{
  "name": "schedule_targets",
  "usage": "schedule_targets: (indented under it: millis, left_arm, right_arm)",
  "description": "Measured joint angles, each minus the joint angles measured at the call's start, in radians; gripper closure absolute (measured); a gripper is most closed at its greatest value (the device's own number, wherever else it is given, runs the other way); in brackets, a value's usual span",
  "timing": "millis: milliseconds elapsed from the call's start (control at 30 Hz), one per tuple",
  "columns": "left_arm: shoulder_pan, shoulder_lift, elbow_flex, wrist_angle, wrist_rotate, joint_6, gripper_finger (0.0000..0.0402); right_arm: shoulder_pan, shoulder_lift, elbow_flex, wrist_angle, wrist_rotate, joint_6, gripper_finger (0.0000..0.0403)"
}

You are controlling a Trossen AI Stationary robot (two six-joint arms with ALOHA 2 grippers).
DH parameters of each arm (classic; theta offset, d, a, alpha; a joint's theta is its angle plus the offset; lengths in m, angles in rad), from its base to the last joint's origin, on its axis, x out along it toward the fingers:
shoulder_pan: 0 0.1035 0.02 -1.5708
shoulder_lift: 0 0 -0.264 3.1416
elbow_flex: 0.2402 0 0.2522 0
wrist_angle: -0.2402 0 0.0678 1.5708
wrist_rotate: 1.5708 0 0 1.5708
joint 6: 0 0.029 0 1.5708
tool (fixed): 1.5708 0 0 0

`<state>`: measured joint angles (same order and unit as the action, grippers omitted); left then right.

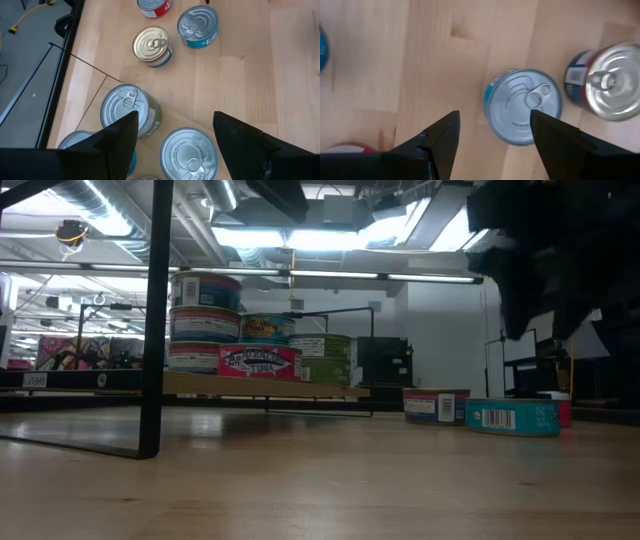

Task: Stack canned seafood by type on shelf
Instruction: Stack the light blue tuna can on top of the light blue tuna can on the shelf

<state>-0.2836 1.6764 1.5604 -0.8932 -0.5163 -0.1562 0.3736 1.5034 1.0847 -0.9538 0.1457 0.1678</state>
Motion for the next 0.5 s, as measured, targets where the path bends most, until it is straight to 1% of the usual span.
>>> schedule_targets:
  millis: [200, 367, 500]
  left_arm:
    - [0.000, 0.000, 0.000, -0.005, 0.000, 0.000, 0.0149]
    - [0.000, 0.000, 0.000, -0.006, 0.000, 0.000, 0.0149]
    - [0.000, 0.000, 0.000, -0.006, 0.000, 0.000, 0.0149]
  right_arm:
    - [0.000, 0.087, 0.000, -0.009, -0.007, 0.011, 0.0162]
    - [-0.001, 0.126, 0.000, -0.008, -0.007, -0.006, 0.0162]
    - [-0.001, 0.164, 0.000, -0.008, 0.019, -0.022, 0.0162]
